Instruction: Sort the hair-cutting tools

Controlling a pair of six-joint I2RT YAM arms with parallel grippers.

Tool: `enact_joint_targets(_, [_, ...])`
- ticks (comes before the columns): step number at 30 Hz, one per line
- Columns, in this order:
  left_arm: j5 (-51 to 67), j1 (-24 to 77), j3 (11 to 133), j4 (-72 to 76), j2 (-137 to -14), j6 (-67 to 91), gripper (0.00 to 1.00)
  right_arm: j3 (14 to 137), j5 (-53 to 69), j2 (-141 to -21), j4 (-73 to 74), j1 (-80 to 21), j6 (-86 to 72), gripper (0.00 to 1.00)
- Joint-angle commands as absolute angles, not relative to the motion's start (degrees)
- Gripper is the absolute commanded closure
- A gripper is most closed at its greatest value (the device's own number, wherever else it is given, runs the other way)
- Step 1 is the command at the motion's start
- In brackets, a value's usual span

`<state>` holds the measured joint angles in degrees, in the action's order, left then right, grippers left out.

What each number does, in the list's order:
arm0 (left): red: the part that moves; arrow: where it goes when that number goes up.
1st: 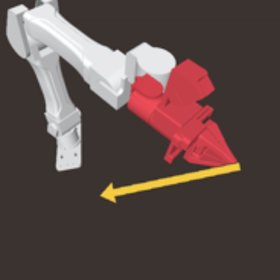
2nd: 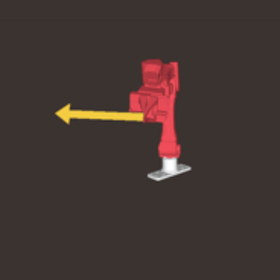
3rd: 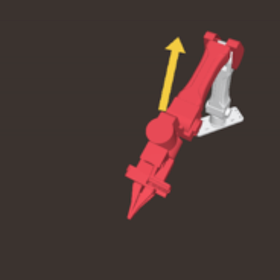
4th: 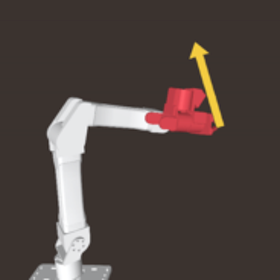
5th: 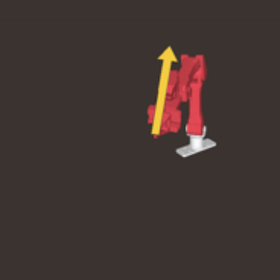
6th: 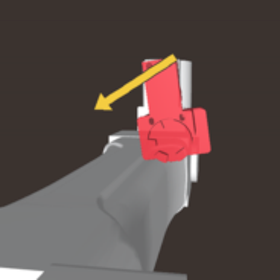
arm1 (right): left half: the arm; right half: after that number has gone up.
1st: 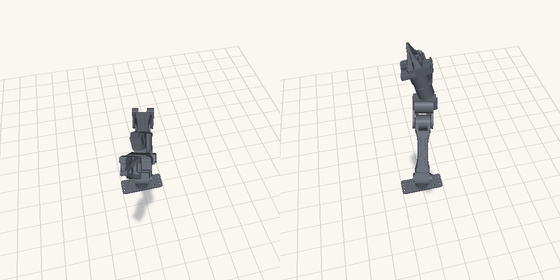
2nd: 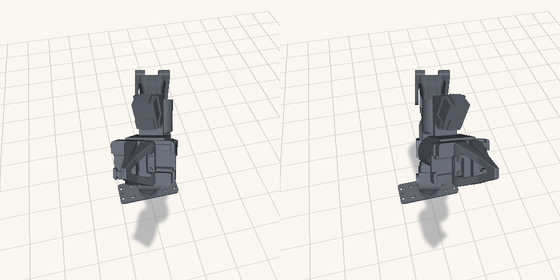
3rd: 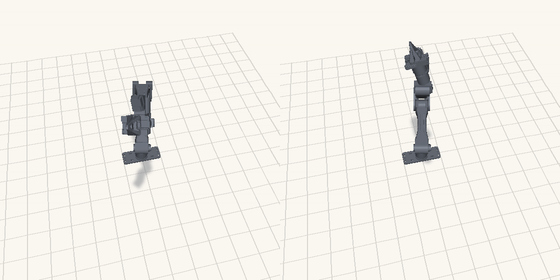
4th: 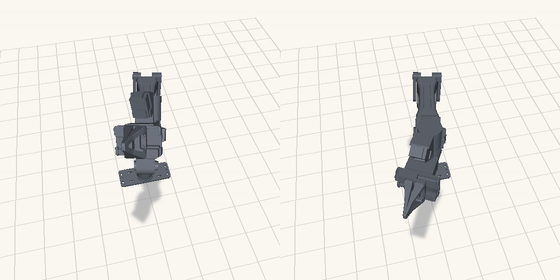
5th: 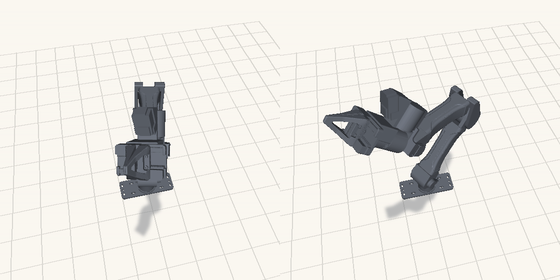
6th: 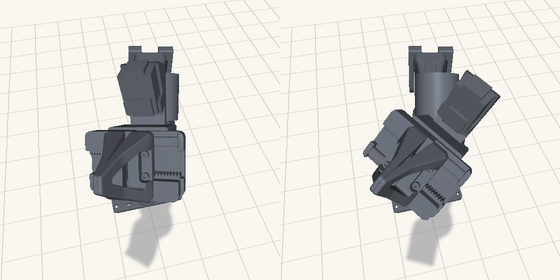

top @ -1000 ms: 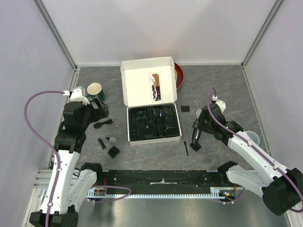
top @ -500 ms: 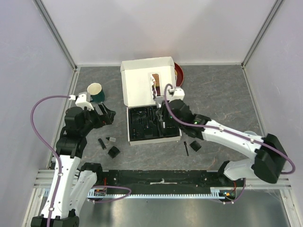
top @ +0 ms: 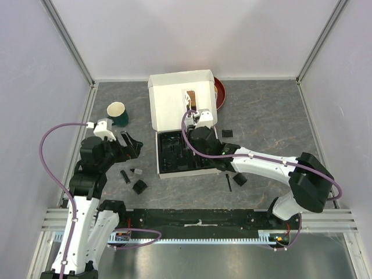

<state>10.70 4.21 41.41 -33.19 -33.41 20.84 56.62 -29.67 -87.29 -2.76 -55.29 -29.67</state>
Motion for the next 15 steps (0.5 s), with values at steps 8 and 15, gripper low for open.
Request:
enact_joint_targets(8, [9.6, 4.0, 41.1, -33.6, -33.2, 21.4, 0.06, 55.7, -34.2, -91.2, -10.1, -55.7, -31.3, 0.97])
enact_joint_targets(15, [9.5, 4.0, 41.1, -33.6, -33.2, 21.5, 0.07, 55.5, -36.2, -92.5, -9.1, -55.7, -31.8, 0.92])
